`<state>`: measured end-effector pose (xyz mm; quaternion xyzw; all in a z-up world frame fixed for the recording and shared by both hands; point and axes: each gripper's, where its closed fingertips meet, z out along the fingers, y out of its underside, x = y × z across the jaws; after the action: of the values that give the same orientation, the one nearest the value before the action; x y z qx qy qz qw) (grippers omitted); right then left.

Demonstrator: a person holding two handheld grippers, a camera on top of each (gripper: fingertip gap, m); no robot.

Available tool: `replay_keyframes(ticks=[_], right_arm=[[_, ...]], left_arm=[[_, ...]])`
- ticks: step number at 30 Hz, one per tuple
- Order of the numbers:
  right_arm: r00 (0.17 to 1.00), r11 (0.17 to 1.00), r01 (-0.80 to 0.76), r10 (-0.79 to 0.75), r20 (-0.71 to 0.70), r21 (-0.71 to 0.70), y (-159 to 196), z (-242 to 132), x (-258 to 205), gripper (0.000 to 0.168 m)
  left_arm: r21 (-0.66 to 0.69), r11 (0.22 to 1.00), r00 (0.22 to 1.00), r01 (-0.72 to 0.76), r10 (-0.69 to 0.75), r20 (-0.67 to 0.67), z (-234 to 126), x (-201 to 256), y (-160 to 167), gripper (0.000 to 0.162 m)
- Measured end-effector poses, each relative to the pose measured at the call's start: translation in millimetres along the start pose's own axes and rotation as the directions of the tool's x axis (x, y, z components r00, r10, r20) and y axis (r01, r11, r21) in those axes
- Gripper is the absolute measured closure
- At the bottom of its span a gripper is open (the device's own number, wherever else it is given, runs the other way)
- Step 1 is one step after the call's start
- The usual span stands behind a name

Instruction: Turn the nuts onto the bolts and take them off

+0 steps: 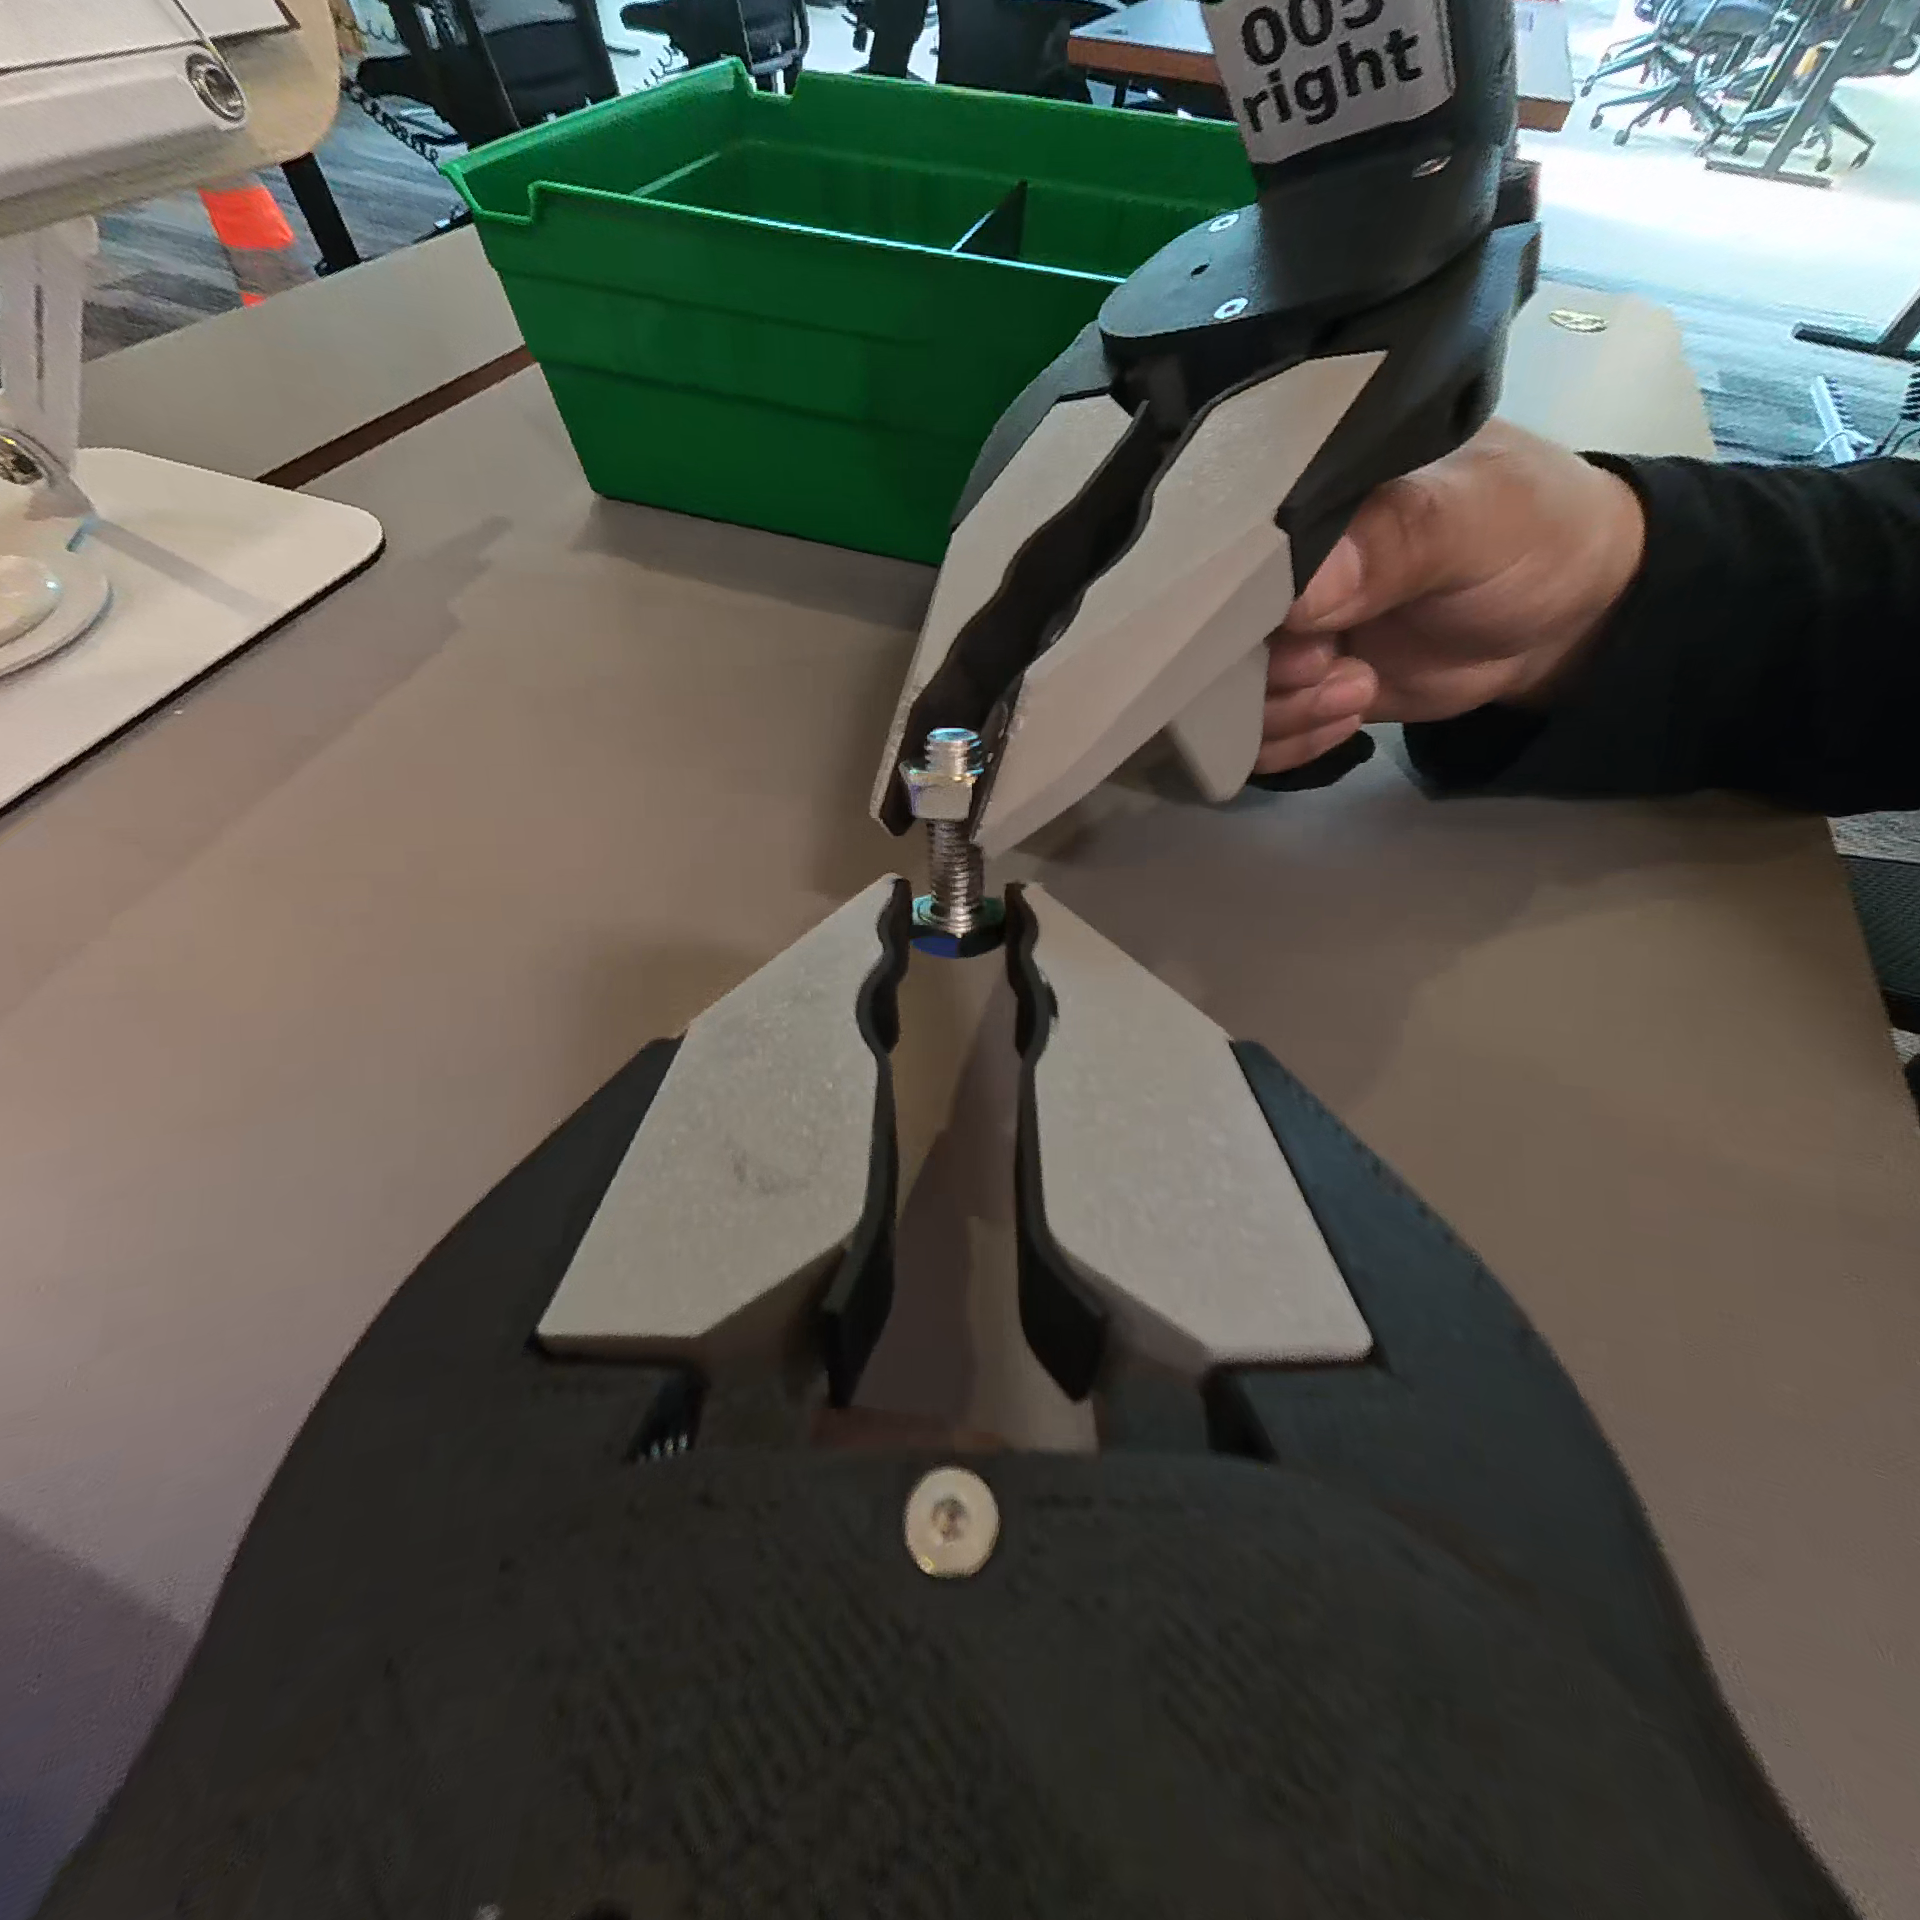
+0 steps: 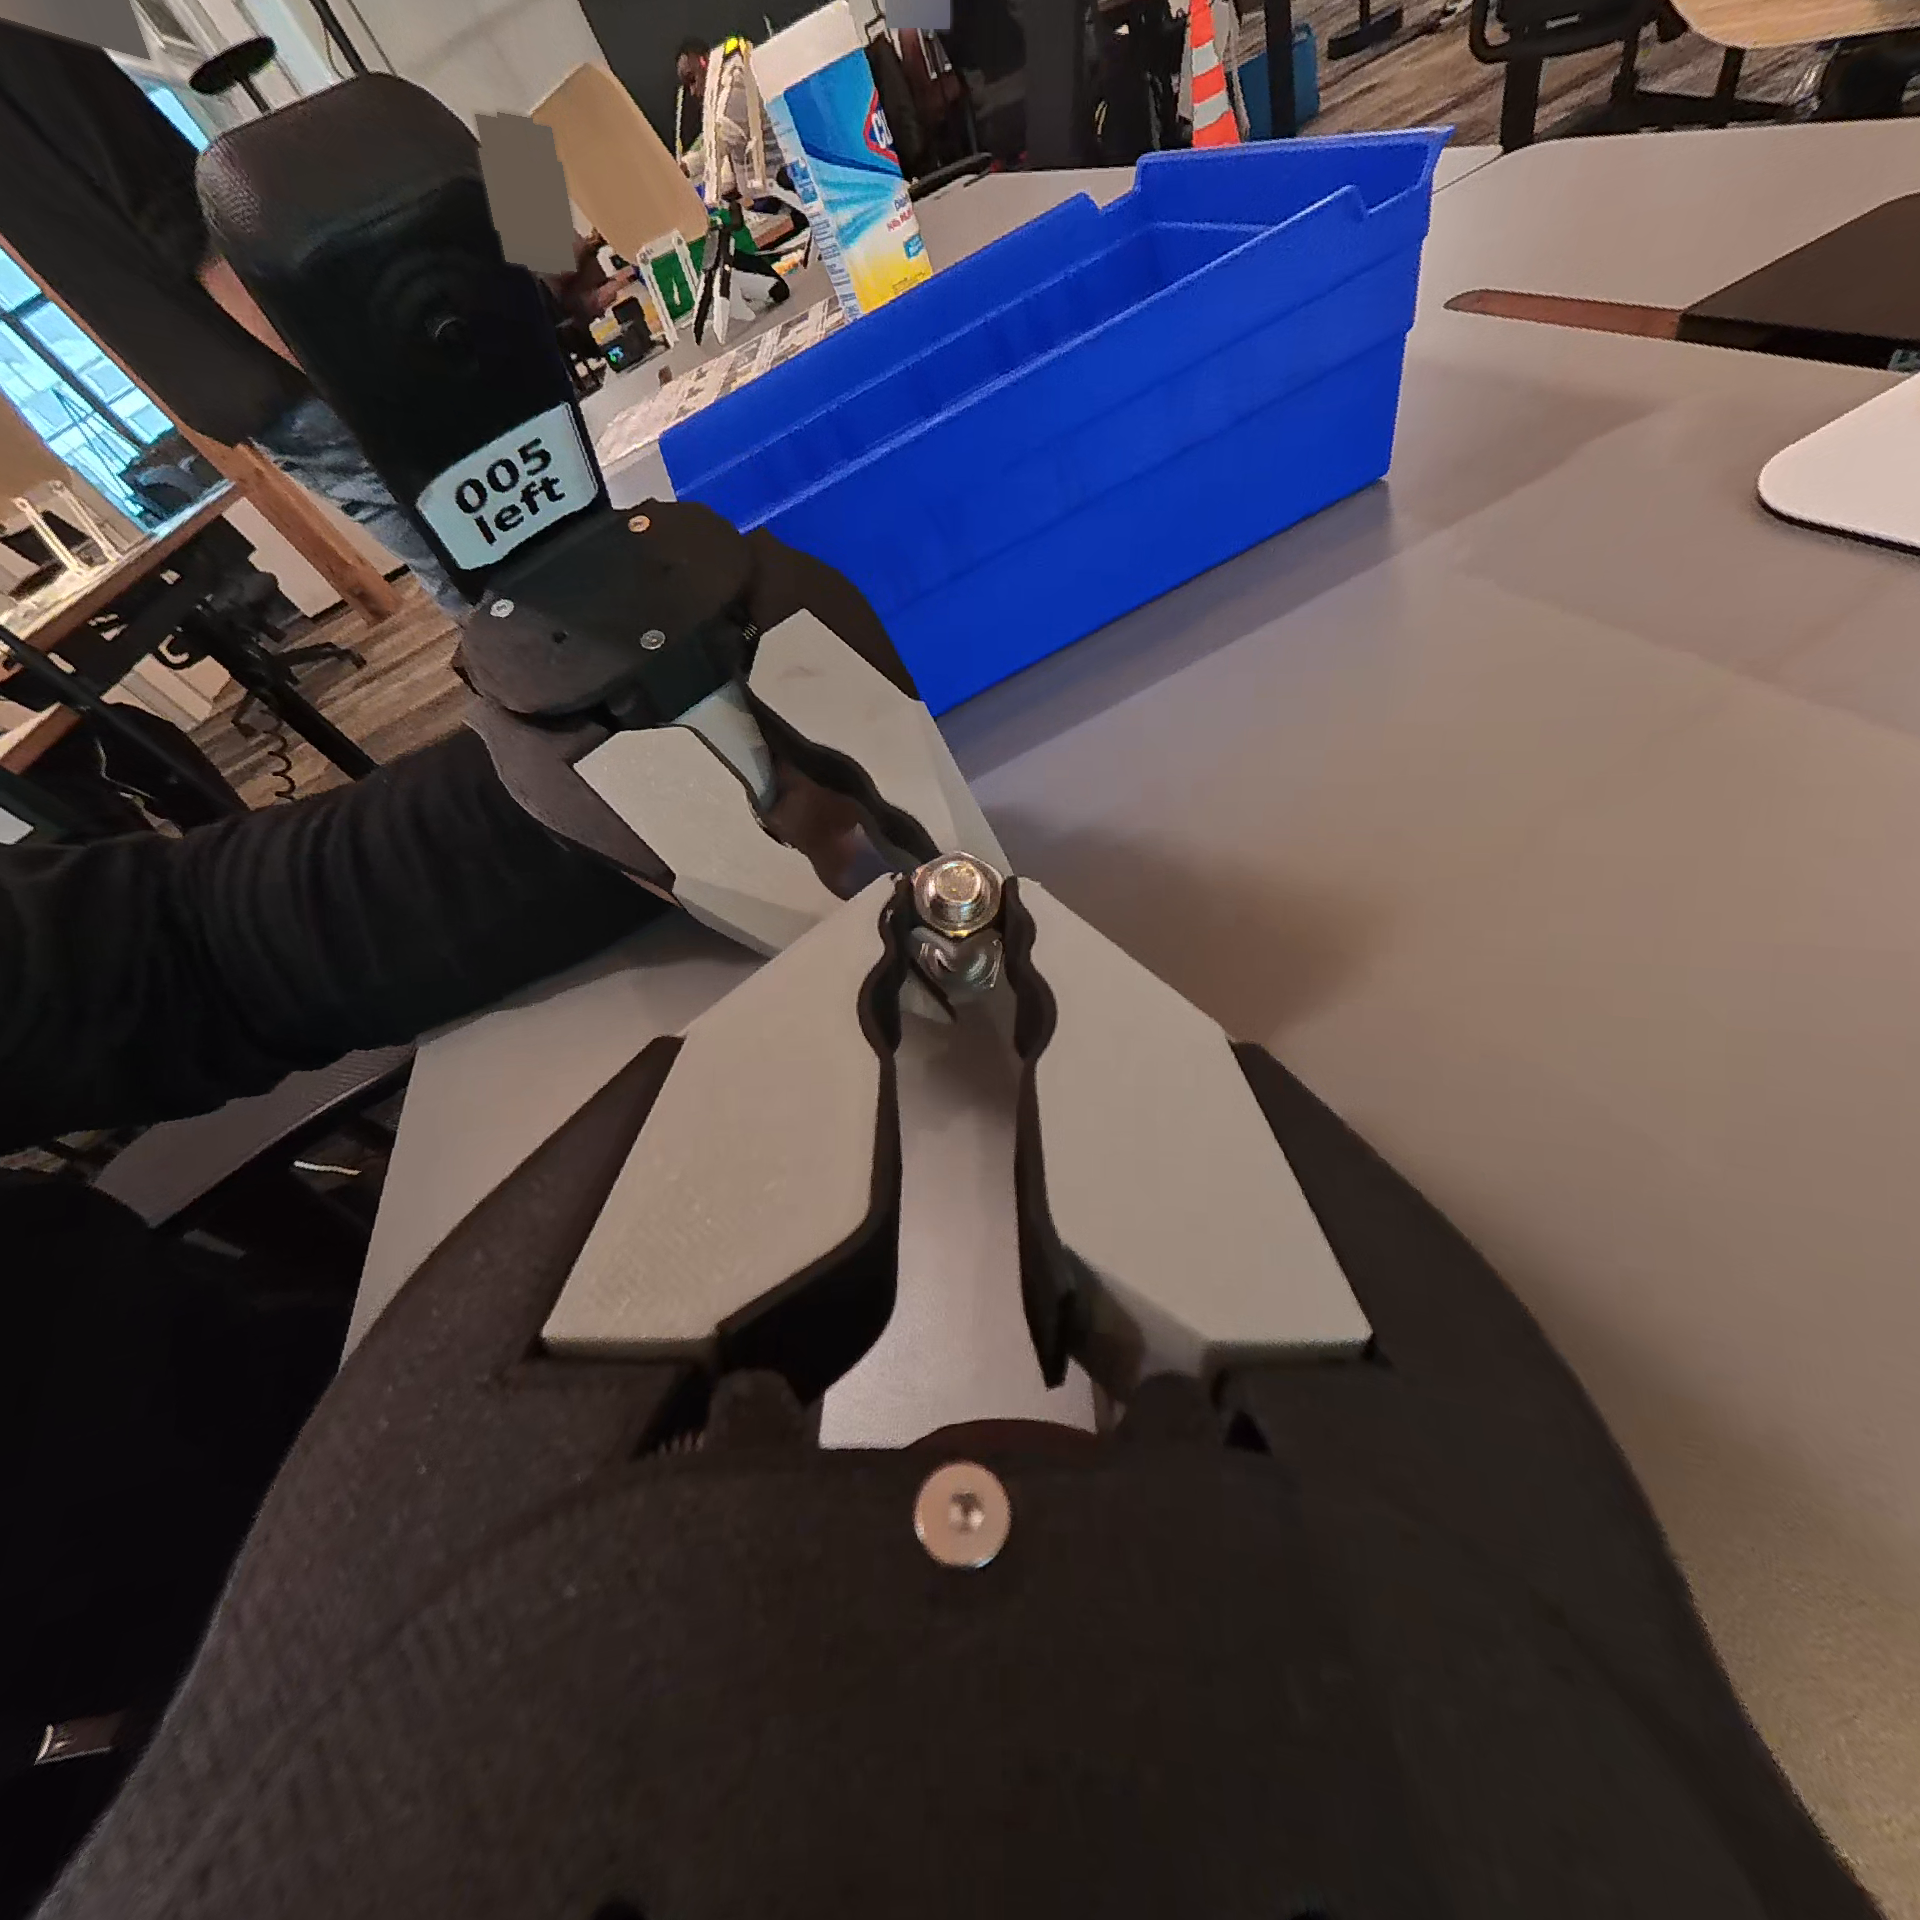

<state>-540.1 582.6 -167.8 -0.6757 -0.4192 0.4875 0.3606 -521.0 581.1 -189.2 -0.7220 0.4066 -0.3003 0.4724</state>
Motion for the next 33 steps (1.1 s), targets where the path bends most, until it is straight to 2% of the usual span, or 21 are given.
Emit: replay_keyframes(ticks=[12, 18, 33], right_arm=[[0.998, 0.996, -0.046, 0.042, 0.054, 0.073, -11, -5, -3, 0.154], [1.000, 1.000, 0.015, -0.015, 0.018, 0.002, -1, -2, -3, 0.154], [1.000, 1.000, -0.011, 0.011, 0.016, 0.003, -1, -2, -1, 0.154]], left_arm=[[0.075, 0.995, 0.997, 0.072, -0.071, -0.024, 1, 4, -12, 0.147], [0.010, 0.995, 0.992, 0.102, -0.101, -0.070, 3, 8, -2, 0.147], [0.051, 0.991, 0.987, 0.121, -0.115, -0.110, -3, 8, -6, 0.149]])
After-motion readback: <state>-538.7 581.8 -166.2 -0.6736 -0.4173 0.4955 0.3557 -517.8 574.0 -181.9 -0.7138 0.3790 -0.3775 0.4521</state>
